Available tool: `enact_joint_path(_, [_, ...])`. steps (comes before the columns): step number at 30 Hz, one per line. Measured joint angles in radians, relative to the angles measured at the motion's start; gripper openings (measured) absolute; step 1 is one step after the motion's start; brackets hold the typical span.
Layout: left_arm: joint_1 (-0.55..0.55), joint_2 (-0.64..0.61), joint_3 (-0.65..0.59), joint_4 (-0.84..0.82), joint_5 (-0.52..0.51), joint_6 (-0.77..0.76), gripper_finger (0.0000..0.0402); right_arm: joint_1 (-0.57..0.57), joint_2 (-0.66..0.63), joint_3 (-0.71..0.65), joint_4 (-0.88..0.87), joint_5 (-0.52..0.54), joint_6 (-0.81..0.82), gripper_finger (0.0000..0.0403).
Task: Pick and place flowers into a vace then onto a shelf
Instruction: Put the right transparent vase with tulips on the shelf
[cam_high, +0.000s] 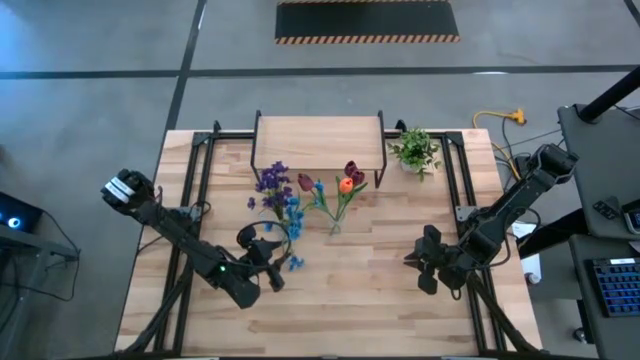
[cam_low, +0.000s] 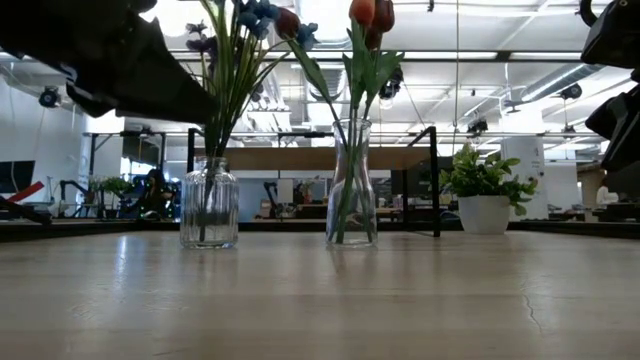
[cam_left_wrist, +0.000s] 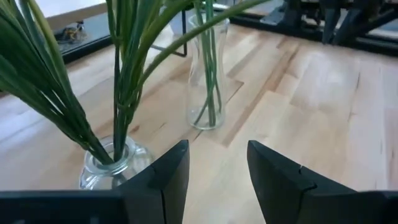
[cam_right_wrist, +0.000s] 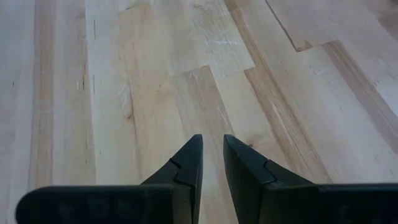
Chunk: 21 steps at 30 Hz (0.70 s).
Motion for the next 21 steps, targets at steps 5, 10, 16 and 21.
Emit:
enact_joint_path(5, [0.000, -0.006, 0.003, -0.056, 0.036, -0.042, 0.0146, -0.001, 0.000, 0.000, 0.000, 0.000, 0.000, 0.0056])
enact_joint_path(10, [-0.007, -0.040, 0.002, -0.194, 0.108, -0.197, 0.0146, -0.001, 0.000, 0.000, 0.000, 0.000, -0.001, 0.0056])
enact_joint_path(16, [-0.041, -0.097, 0.001, -0.329, 0.164, -0.311, 0.0146, 0.000, 0.000, 0.000, 0.000, 0.004, -0.010, 0.0056])
enact_joint_path(21, [-0.067, -0.143, 0.002, -0.339, 0.173, -0.312, 0.0146, 0.000, 0.000, 0.000, 0.000, 0.005, -0.027, 0.0056])
